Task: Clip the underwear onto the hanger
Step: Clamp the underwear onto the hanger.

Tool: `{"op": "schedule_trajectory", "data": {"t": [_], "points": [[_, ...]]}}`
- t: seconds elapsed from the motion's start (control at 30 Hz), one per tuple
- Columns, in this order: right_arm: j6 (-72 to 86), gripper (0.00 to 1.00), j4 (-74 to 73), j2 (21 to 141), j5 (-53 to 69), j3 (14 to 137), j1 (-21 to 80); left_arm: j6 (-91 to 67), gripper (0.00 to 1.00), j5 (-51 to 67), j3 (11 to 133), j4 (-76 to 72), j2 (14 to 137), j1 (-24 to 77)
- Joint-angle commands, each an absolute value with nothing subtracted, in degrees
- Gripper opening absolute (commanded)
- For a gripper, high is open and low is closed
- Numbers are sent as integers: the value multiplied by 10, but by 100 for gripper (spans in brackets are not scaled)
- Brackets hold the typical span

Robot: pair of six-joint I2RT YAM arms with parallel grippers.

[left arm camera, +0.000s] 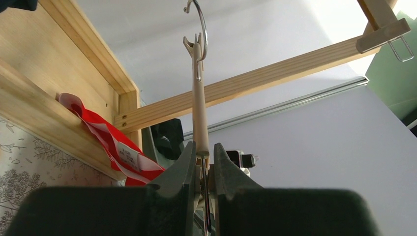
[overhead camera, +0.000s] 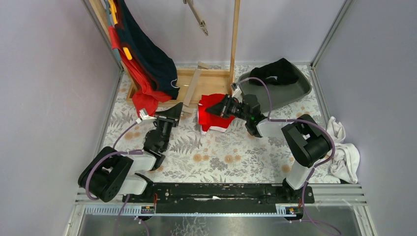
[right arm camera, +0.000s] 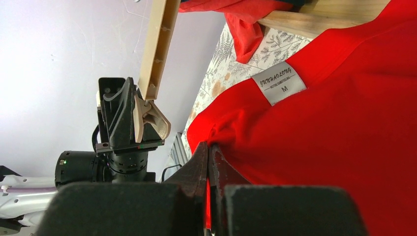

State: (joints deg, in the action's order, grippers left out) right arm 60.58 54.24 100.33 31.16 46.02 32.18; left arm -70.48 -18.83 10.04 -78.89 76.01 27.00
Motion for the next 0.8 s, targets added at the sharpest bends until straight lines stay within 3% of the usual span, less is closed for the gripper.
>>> {"op": "schedule_trajectory", "data": {"t": [0.0, 0.77], "points": [[613, 0, 558, 968, 326, 492, 323, -697, 0, -194, 117, -840, 756, 281], [670, 0, 568, 981, 315, 531, 346, -665, 0, -247, 129, -841, 776, 307]]}}
